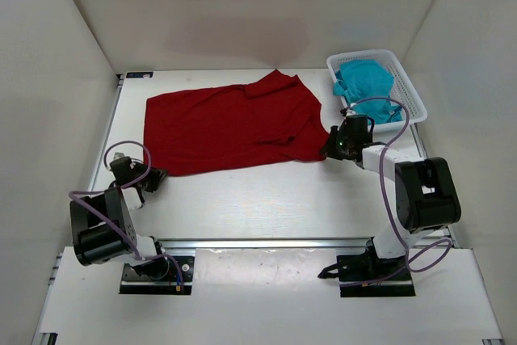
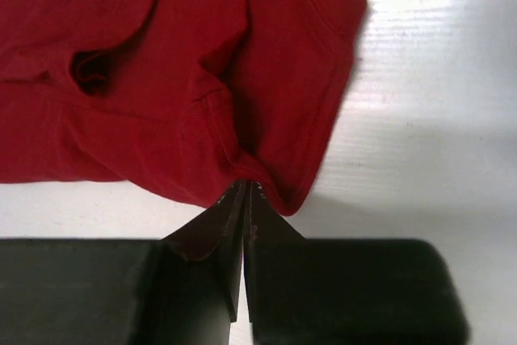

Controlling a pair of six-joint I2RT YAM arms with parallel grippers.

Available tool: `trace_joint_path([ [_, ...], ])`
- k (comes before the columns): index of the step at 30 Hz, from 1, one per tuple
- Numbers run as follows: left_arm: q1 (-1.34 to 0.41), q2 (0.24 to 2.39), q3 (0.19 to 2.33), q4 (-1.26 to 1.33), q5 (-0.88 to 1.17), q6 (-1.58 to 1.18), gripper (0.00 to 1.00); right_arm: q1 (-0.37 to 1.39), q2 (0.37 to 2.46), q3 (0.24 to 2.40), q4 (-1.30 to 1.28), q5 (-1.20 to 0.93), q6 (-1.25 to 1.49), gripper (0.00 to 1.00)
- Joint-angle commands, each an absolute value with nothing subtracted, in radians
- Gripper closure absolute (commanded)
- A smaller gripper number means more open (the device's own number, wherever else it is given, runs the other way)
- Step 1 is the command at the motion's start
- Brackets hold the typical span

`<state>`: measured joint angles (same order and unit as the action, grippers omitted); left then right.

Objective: Fold and stack the t-shirts
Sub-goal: Fold the flattened tshirt in 1/3 of the way

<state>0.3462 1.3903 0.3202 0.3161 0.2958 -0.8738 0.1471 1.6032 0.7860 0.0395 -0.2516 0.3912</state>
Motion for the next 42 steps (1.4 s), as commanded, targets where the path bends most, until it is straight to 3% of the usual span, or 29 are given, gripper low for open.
trace_joint_path([
  [1, 0.339, 1.419, 0.336, 0.288, 0.245, -0.864, 0.83, 0.138, 1.615, 0.834, 0.092, -0.239, 0.379, 1.0],
  [5, 0.351, 1.427, 0.359, 0.278, 0.232, -0.858, 0.99, 0.133, 1.646, 0.88, 0.081, -0.221, 0.374, 1.0],
  [8, 0.362, 1.431, 0.37, 0.265, 0.233, -0.835, 1.0, 0.129, 1.669, 0.907, 0.068, -0.213, 0.365, 1.0],
  [9, 0.367, 1.43, 0.382, 0.265, 0.229, -0.838, 1.0, 0.127, 1.666, 0.897, 0.064, -0.21, 0.362, 0.98],
  [13, 0.367, 1.446, 0.383, 0.273, 0.232, -0.841, 0.99, 0.126, 1.629, 0.838, 0.118, -0.271, 0.37, 0.7],
  [19, 0.377, 1.47, 0.388, 0.281, 0.247, -0.839, 1.0, 0.114, 1.582, 0.723, 0.224, -0.424, 0.439, 0.6],
  [25, 0.377, 1.467, 0.394, 0.279, 0.25, -0.839, 1.0, 0.106, 1.583, 0.701, 0.268, -0.477, 0.466, 0.7],
  [30, 0.377, 1.47, 0.394, 0.284, 0.252, -0.838, 1.0, 0.091, 1.603, 0.713, 0.304, -0.532, 0.491, 0.87],
  [32, 0.38, 1.473, 0.399, 0.282, 0.253, -0.836, 1.0, 0.084, 1.614, 0.724, 0.296, -0.532, 0.502, 1.0],
  [42, 0.399, 1.491, 0.408, 0.281, 0.273, -0.842, 1.0, 0.034, 1.647, 0.819, 0.215, -0.476, 0.468, 1.0],
])
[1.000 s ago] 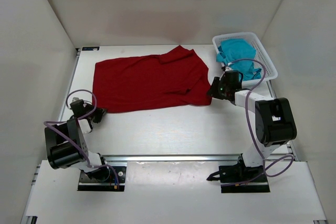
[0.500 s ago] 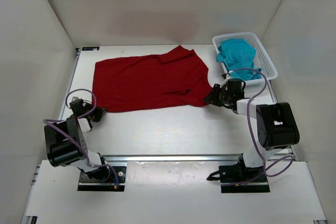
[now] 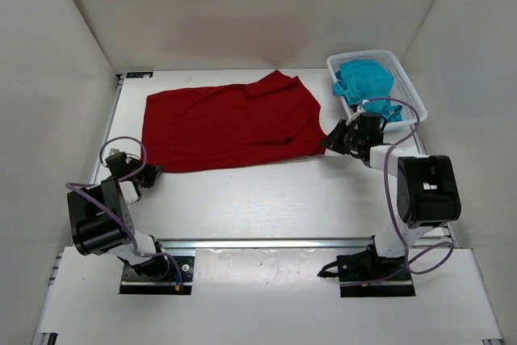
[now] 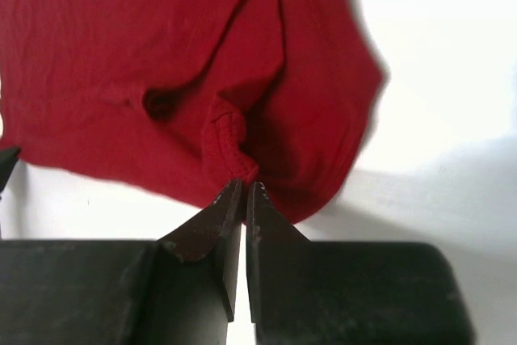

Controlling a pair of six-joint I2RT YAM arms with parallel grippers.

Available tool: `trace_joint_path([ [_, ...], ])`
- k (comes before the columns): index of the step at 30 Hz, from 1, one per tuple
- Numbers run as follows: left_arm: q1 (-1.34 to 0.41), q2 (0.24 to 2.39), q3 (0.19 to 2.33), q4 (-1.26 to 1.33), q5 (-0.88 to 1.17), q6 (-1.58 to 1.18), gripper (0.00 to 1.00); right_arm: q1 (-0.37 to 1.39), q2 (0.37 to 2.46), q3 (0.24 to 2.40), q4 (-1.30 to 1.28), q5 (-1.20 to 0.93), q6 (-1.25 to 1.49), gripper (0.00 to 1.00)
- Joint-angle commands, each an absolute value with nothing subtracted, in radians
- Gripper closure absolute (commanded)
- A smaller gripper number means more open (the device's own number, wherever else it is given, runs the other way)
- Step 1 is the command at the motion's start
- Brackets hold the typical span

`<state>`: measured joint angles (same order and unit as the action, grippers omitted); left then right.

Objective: Fold and stack the t-shirts
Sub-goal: Fold the flattened tshirt in 1/3 of the way

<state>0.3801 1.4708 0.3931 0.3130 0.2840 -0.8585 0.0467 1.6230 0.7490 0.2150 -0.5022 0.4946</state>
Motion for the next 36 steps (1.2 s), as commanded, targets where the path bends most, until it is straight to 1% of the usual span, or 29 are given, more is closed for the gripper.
trace_joint_path([
  [1, 0.399, 1.494, 0.407, 0.282, 0.273, -0.842, 1.0, 0.037, 1.661, 0.84, 0.203, -0.472, 0.463, 1.0],
  [9, 0.397, 1.493, 0.425, 0.267, 0.264, -0.83, 1.0, 0.003, 1.789, 0.899, 0.201, -0.485, 0.443, 1.0],
  [12, 0.394, 1.487, 0.419, 0.261, 0.253, -0.831, 1.0, 0.015, 1.775, 0.89, 0.195, -0.476, 0.451, 0.94],
  [14, 0.397, 1.479, 0.41, 0.259, 0.258, -0.834, 0.96, 0.04, 1.767, 0.876, 0.167, -0.444, 0.428, 0.9],
  [15, 0.402, 1.461, 0.4, 0.256, 0.259, -0.838, 0.93, 0.038, 1.76, 0.879, 0.158, -0.44, 0.425, 0.87],
  [16, 0.409, 1.451, 0.393, 0.256, 0.264, -0.842, 0.87, 0.049, 1.75, 0.867, 0.144, -0.421, 0.423, 0.85],
  [17, 0.407, 1.437, 0.393, 0.252, 0.271, -0.845, 0.84, 0.051, 1.734, 0.841, 0.143, -0.399, 0.437, 0.82],
  [18, 0.408, 1.419, 0.387, 0.255, 0.272, -0.844, 0.78, 0.054, 1.702, 0.833, 0.143, -0.394, 0.433, 0.8],
  [21, 0.407, 1.342, 0.377, 0.239, 0.293, -0.848, 0.64, 0.075, 1.587, 0.818, 0.101, -0.316, 0.433, 0.69],
  [24, 0.365, 1.238, 0.393, 0.183, 0.262, -0.819, 0.64, 0.107, 1.497, 0.845, 0.039, -0.23, 0.407, 0.6],
  [26, 0.325, 1.163, 0.394, 0.166, 0.232, -0.802, 0.65, 0.138, 1.464, 0.868, 0.0, -0.175, 0.384, 0.58],
  [27, 0.283, 1.146, 0.4, 0.164, 0.203, -0.802, 0.66, 0.171, 1.457, 0.874, 0.003, -0.157, 0.367, 0.6],
  [28, 0.209, 1.126, 0.405, 0.167, 0.172, -0.799, 0.66, 0.196, 1.471, 0.899, -0.026, -0.158, 0.356, 0.67],
  [29, 0.166, 1.135, 0.423, 0.158, 0.154, -0.795, 0.66, 0.222, 1.486, 0.919, -0.031, -0.163, 0.344, 0.72],
  [30, 0.073, 1.159, 0.457, 0.15, 0.112, -0.79, 0.66, 0.233, 1.526, 0.931, -0.05, -0.173, 0.338, 0.82],
  [31, -0.019, 1.178, 0.475, 0.155, 0.095, -0.782, 0.66, 0.25, 1.548, 0.952, -0.083, -0.172, 0.337, 0.88],
  [32, -0.059, 1.228, 0.513, 0.163, 0.074, -0.782, 0.66, 0.261, 1.592, 0.983, -0.093, -0.175, 0.325, 0.98],
  [33, -0.119, 1.291, 0.561, 0.164, 0.075, -0.778, 0.67, 0.27, 1.62, 0.992, -0.115, -0.16, 0.321, 1.0],
  [34, -0.174, 1.317, 0.604, 0.16, 0.078, -0.782, 0.67, 0.271, 1.624, 0.997, -0.127, -0.129, 0.33, 1.0],
  [35, -0.192, 1.375, 0.63, 0.163, 0.092, -0.785, 0.67, 0.268, 1.623, 0.985, -0.136, -0.114, 0.337, 1.0],
  [36, -0.215, 1.4, 0.668, 0.166, 0.109, -0.785, 0.68, 0.264, 1.605, 0.971, -0.12, -0.097, 0.339, 0.96],
])
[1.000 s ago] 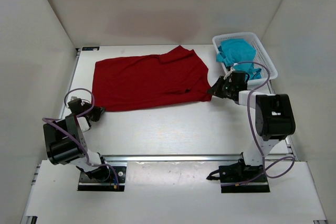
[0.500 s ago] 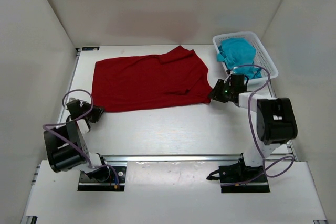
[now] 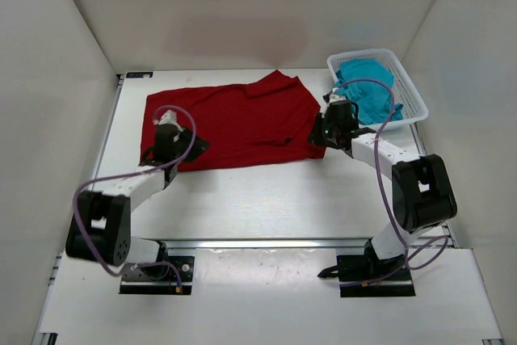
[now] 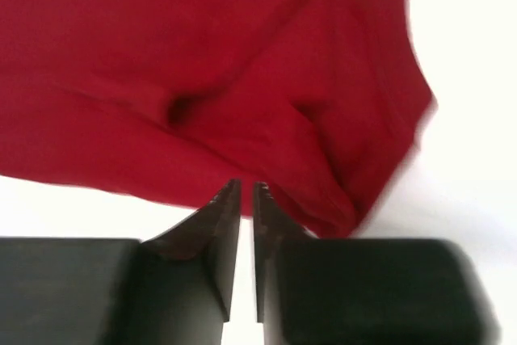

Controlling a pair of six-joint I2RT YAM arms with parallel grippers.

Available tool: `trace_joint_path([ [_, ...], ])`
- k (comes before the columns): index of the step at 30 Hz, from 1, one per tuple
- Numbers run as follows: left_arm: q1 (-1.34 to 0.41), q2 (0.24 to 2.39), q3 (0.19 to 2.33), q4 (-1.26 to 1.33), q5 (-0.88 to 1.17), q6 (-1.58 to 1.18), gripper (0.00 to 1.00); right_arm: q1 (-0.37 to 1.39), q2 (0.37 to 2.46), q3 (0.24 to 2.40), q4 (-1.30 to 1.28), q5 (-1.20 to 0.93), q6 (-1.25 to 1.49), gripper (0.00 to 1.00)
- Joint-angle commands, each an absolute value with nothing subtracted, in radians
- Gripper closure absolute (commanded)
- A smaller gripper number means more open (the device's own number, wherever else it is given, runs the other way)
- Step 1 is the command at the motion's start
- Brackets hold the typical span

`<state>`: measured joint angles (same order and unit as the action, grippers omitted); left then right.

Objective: Fold and stack the t-shirts
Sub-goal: Fold the flattened tshirt in 1/3 of the way

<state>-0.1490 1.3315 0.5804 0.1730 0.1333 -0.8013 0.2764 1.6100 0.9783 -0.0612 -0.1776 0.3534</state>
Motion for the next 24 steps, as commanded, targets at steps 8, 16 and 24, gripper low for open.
trace_joint_path([
  [8, -0.229, 1.652, 0.784, 0.198, 0.208, -0.808, 0.69, 0.15, 1.511, 0.735, 0.044, -0.201, 0.419, 0.76],
  [16, -0.158, 1.712, 0.729, 0.229, 0.245, -0.787, 0.71, 0.121, 1.635, 0.773, 0.086, -0.284, 0.422, 0.65],
  [24, -0.132, 1.71, 0.703, 0.221, 0.253, -0.744, 0.7, 0.112, 1.698, 0.785, 0.135, -0.351, 0.44, 0.69],
])
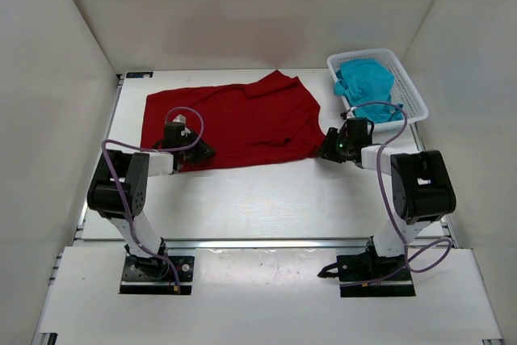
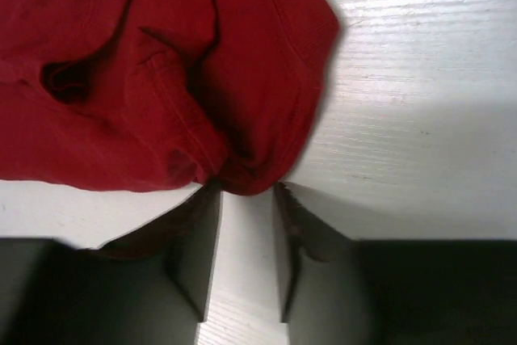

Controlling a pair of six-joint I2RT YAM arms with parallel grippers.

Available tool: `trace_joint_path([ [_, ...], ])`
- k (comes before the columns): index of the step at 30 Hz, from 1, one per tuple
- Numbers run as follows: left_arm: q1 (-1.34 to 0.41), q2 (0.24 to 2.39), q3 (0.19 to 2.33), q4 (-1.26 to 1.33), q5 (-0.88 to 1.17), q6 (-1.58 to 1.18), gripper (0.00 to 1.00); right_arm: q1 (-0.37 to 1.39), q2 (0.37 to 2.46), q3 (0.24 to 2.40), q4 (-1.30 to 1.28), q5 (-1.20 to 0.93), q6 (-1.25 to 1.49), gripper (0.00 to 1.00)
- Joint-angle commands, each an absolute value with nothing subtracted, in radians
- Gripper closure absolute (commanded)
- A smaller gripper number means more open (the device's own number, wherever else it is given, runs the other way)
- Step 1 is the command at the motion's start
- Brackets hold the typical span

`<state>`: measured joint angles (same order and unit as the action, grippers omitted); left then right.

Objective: Fold and stack the t-shirts
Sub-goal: Fold the flattened tshirt in 1/3 of the way

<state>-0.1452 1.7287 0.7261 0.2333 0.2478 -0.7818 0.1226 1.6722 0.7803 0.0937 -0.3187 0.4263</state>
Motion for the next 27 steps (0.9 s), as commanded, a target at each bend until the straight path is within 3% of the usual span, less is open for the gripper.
trace_joint_path([
  [1, -0.127, 1.72, 0.7, 0.219, 0.255, -0.738, 0.7, 0.109, 1.7, 0.779, 0.15, -0.35, 0.446, 0.72],
  [3, -0.106, 1.723, 0.68, 0.227, 0.273, -0.732, 0.71, 0.098, 1.704, 0.775, 0.164, -0.354, 0.453, 0.91],
  [5, -0.1, 1.721, 0.675, 0.232, 0.296, -0.739, 0.71, 0.092, 1.703, 0.773, 0.164, -0.333, 0.457, 1.0],
  [19, -0.07, 1.594, 0.56, 0.21, 0.328, -0.744, 0.71, 0.069, 1.505, 0.62, 0.074, -0.112, 0.456, 1.0],
  [21, -0.084, 1.565, 0.532, 0.209, 0.322, -0.741, 0.72, 0.063, 1.476, 0.598, 0.063, -0.107, 0.466, 0.98],
  [24, -0.109, 1.496, 0.483, 0.216, 0.318, -0.744, 0.71, 0.08, 1.421, 0.588, 0.035, -0.107, 0.473, 0.74],
  [27, -0.127, 1.419, 0.466, 0.198, 0.311, -0.755, 0.7, 0.135, 1.327, 0.598, 0.003, -0.065, 0.46, 0.62],
])
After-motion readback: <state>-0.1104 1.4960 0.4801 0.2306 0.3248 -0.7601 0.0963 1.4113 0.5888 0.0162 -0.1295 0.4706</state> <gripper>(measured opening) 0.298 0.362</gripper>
